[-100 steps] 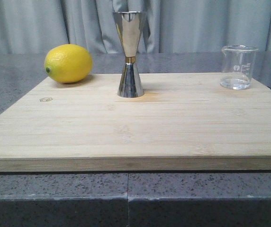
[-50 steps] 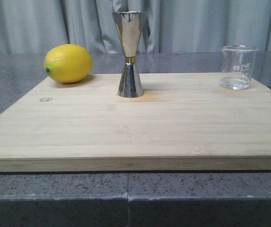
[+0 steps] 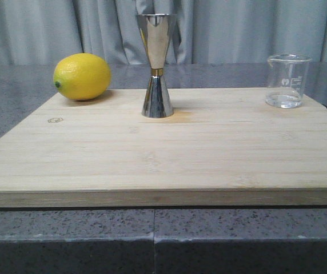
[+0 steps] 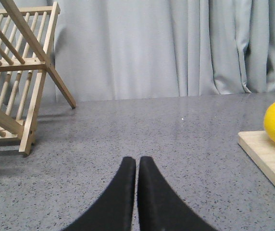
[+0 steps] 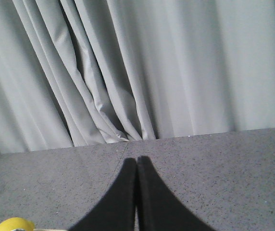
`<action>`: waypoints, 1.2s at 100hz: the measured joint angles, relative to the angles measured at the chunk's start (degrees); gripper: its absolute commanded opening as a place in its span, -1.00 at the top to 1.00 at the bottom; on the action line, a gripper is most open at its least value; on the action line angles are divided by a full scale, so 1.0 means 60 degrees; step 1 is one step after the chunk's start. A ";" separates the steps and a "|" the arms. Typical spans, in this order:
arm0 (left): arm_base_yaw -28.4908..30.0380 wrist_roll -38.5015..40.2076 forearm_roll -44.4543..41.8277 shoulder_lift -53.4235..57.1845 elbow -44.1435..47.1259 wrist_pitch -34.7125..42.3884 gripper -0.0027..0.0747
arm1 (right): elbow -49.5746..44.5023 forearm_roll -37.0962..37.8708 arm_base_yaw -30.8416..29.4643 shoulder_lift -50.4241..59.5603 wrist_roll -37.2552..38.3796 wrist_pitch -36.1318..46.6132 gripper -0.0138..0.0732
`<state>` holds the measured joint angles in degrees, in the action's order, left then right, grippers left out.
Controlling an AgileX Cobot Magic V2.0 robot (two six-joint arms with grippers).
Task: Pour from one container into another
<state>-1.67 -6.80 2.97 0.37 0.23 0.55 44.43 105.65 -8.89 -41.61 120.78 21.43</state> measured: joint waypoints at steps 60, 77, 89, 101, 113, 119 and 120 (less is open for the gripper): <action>0.0000 0.0000 0.0000 0.0000 0.0000 0.0004 0.98 | -0.1962 -1.0683 0.0000 0.1244 -1.1722 -0.1114 0.85; 0.0000 0.0000 0.0000 0.0000 0.0000 0.0004 0.98 | -0.4023 -1.4906 0.0080 0.3060 -1.6313 -0.2411 0.85; 0.0000 0.0000 0.0000 0.0000 0.0000 0.0004 0.98 | -0.5361 -1.6234 0.0118 0.4328 -1.7852 -0.2678 0.85; 0.0000 0.0000 0.0000 0.0000 0.0000 0.0004 0.98 | -0.6409 -1.6592 0.0173 0.5320 -1.8236 -0.2788 0.85; 0.0000 0.0000 0.0000 0.0000 0.0000 0.0019 0.98 | -0.7191 -1.6793 0.0567 0.6053 -1.8606 -0.2788 0.85; 0.0000 0.0000 0.0000 0.0000 0.0000 0.0019 0.98 | -0.7485 -1.6899 0.0798 0.6311 -1.8901 -0.2788 0.85; 0.0000 0.0000 0.0000 0.0000 0.0000 0.0019 0.98 | -0.7509 -1.6920 0.0842 0.6335 -1.8926 -0.2788 0.85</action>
<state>-1.67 -6.80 2.97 0.37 0.23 0.66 -0.62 4.13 -3.84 -3.60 7.22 4.70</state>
